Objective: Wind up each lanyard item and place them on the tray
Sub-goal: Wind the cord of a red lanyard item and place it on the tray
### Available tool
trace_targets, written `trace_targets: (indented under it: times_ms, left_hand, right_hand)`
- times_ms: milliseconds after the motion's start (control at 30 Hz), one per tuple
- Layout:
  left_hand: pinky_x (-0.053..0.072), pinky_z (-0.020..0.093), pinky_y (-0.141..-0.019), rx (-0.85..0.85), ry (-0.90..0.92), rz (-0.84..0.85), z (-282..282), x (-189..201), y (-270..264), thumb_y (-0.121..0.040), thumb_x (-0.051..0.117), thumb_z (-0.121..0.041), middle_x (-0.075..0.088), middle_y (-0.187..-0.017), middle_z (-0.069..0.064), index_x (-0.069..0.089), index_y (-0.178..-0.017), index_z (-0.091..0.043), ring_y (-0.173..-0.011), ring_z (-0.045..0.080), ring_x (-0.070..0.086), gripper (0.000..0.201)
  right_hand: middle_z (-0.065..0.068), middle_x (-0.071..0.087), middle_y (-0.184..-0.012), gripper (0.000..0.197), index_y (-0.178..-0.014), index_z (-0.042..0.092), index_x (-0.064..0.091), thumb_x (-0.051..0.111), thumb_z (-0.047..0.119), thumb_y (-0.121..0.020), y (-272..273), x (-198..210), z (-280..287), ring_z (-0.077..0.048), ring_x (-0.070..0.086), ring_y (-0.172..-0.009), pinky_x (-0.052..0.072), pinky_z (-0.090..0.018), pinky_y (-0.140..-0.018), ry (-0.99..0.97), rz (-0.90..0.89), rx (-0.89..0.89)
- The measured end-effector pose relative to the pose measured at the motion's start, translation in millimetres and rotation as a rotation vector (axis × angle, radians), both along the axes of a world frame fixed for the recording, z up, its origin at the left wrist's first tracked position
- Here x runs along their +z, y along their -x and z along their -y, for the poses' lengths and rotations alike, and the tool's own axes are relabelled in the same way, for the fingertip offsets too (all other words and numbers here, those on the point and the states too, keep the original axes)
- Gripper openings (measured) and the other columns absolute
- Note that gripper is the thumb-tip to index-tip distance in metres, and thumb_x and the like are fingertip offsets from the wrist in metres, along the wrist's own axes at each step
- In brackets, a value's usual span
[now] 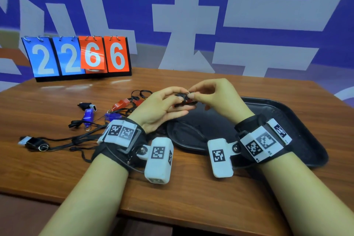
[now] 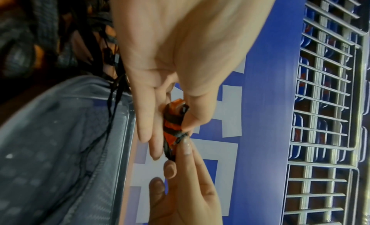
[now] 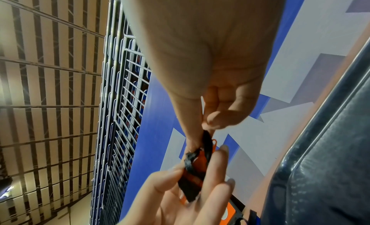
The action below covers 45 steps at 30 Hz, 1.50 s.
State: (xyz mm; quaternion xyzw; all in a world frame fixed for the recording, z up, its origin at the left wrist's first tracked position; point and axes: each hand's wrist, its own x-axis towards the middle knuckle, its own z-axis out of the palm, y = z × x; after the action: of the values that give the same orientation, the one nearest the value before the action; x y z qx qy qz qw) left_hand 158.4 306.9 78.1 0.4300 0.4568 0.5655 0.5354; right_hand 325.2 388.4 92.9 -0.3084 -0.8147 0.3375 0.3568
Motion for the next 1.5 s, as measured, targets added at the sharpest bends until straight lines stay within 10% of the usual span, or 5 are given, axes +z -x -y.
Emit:
trace_targets:
  times_ms: [400, 600, 1000, 1500]
  left_hand:
    - [0.058, 0.033, -0.089, 0.014, -0.03, -0.048, 1.7, 1.7, -3.3, -0.103, 0.044, -0.003, 0.07, -0.117, 0.014, 0.06, -0.117, -0.006, -0.103, 0.029, 0.072, 0.021]
    - [0.057, 0.032, -0.09, 0.044, -0.025, -0.219, 2.0, 0.6, -6.8, -0.103, 0.045, -0.007, 0.073, -0.112, 0.016, 0.065, -0.116, -0.002, -0.098, 0.023, 0.073, 0.025]
    - [0.061, 0.029, -0.08, 0.08, -0.082, -0.173, 2.8, 2.0, -10.6, -0.098, 0.056, -0.009, 0.075, -0.099, 0.009, 0.058, -0.088, -0.012, -0.093, 0.029, 0.074, 0.011]
    - [0.061, 0.039, -0.08, 0.25, -0.297, -0.361, -2.7, -4.0, -1.8, -0.093, 0.06, 0.003, 0.067, -0.097, 0.019, 0.06, -0.09, 0.0, -0.09, 0.025, 0.074, 0.005]
  right_hand:
    - [0.009, 0.062, -0.079, 0.006, -0.084, 0.018, 0.067, 0.068, 0.021, -0.089, 1.9, 2.5, 0.7, -0.003, 0.055, -0.072, 0.04, -0.01, -0.067, -0.404, 0.192, -0.082]
    - [0.011, 0.061, -0.078, 0.007, -0.081, 0.024, 0.063, 0.066, 0.026, -0.087, 0.1, 2.7, 0.5, -0.006, 0.057, -0.073, 0.051, -0.032, -0.07, -0.443, 0.337, -0.088]
    - [0.012, 0.055, -0.075, 0.014, -0.082, 0.028, 0.054, 0.068, 0.029, -0.083, 0.4, 7.7, 7.0, -0.009, 0.052, -0.071, 0.041, -0.029, -0.063, -0.553, 0.313, -0.152]
    - [-0.011, 0.072, -0.089, 0.012, -0.098, 0.009, 0.074, 0.07, 0.016, -0.089, 1.0, 8.5, 13.4, -0.007, 0.062, -0.07, 0.05, -0.019, -0.052, 0.096, -0.067, 0.027]
